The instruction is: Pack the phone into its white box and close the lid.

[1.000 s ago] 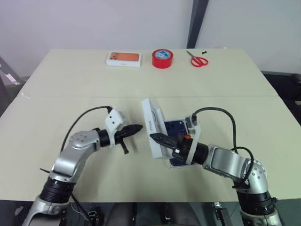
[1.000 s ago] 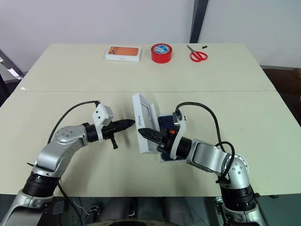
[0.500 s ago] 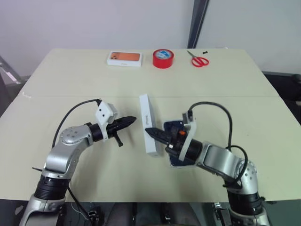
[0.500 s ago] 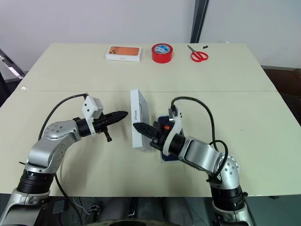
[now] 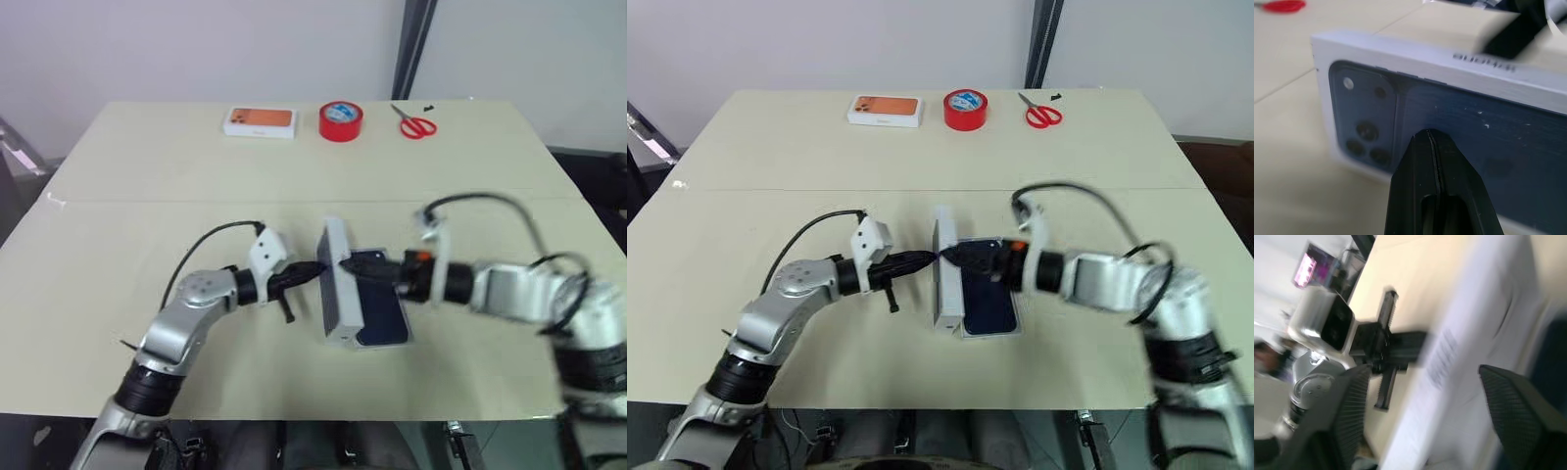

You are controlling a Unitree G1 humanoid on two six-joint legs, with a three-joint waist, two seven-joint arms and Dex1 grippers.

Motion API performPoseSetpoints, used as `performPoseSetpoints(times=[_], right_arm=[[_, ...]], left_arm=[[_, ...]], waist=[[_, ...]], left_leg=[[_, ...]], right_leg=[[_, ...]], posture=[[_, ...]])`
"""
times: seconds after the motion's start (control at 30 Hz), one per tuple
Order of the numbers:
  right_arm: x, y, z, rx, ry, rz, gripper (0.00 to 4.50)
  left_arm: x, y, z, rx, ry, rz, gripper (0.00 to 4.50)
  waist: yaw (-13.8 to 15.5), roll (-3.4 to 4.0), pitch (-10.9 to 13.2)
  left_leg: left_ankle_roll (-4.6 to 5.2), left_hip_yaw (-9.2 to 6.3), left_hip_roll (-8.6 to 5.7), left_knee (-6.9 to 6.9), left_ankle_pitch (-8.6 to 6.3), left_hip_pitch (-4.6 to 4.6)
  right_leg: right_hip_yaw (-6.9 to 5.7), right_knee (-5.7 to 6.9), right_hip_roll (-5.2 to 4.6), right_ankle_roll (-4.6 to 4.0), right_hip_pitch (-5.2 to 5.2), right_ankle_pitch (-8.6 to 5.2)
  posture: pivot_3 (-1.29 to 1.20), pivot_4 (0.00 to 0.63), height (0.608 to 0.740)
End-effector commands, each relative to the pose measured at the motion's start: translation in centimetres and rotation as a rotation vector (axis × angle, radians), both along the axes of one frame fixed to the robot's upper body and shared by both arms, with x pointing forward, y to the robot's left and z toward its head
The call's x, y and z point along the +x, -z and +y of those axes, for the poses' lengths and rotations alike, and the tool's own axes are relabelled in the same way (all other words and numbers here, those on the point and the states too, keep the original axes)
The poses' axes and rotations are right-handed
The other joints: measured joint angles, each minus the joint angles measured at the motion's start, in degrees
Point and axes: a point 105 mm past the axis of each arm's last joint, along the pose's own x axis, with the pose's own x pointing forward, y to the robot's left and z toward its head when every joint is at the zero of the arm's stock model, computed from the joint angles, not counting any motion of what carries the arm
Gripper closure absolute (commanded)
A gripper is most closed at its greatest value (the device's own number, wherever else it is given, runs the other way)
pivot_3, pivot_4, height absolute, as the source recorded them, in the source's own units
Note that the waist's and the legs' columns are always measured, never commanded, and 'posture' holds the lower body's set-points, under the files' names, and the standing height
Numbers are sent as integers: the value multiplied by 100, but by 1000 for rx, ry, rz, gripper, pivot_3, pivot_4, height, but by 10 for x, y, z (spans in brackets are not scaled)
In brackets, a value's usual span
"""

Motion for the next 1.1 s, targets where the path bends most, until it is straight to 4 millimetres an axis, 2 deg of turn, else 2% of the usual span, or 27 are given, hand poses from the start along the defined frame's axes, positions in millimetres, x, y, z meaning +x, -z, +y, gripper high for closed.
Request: performPoseSetpoints(times=[0.03,0.1,0.2,0.23,0.33,0.4,0.47,0.6,0.73,0.9,1.1], right_arm=[[12,0,-18,-180,15,-113,966],[22,-1,-31,-273,44,-181,966],[31,-1,-45,-420,35,-299,966],[32,0,-48,-474,19,-338,1193],[33,3,-53,-573,-35,-422,2197],[33,6,-55,-635,-77,-470,3297],[29,12,-56,-730,-147,-536,4360],[19,23,-52,-838,-275,-635,4437],[13,35,-47,-873,-352,-659,4437],[9,44,-40,-882,-399,-683,4437],[5,49,-42,-899,-417,-677,4437]], left_arm=[[-9,-5,-23,-2,73,-28,4500],[-11,-5,-31,-2,92,-30,4500],[-7,-11,-31,-25,69,-40,4500],[-5,-17,-27,-50,50,-40,4500],[0,-33,-16,-122,-2,-38,4500],[2,-41,-5,-144,-43,-35,4500],[6,-38,8,-109,-92,-28,4500],[9,-16,29,29,-162,38,4500],[6,8,29,154,-144,107,4500],[2,28,9,272,-55,136,4500],[-6,9,-25,139,64,154,4500]], waist=[[42,2,-1],[83,3,-2],[103,3,-2],[105,4,-2],[90,3,-2],[87,4,-2],[102,4,-2],[98,4,-2],[106,4,-2],[112,3,-1],[111,3,-1]], left_leg=[[5,0,4,0,-3,0],[5,5,3,-1,-3,-1],[5,8,1,4,-3,-2],[5,7,1,4,-3,-2],[5,6,2,3,-3,-2],[5,5,3,3,-3,-1],[5,5,3,3,-3,-1],[5,5,2,3,-3,-1],[4,4,1,4,-3,0],[4,4,-1,4,-3,-1],[4,3,-2,5,-3,-1]], right_leg=[[0,-8,5,0,2,0],[3,-10,2,0,1,0],[5,-10,-3,0,1,0],[4,-11,-3,0,2,0],[3,-14,-2,0,1,0],[3,-13,-1,0,1,0],[3,-13,-2,0,1,0],[3,-15,-4,0,2,0],[2,-14,-4,0,3,0],[2,-17,-6,0,5,0],[2,-16,-7,0,5,0]], posture=[[0,150,740],[0,150,740],[0,150,740],[0,150,740],[0,150,740],[0,150,740],[0,150,740],[0,150,740],[0,150,740],[0,150,740],[0,150,740]])
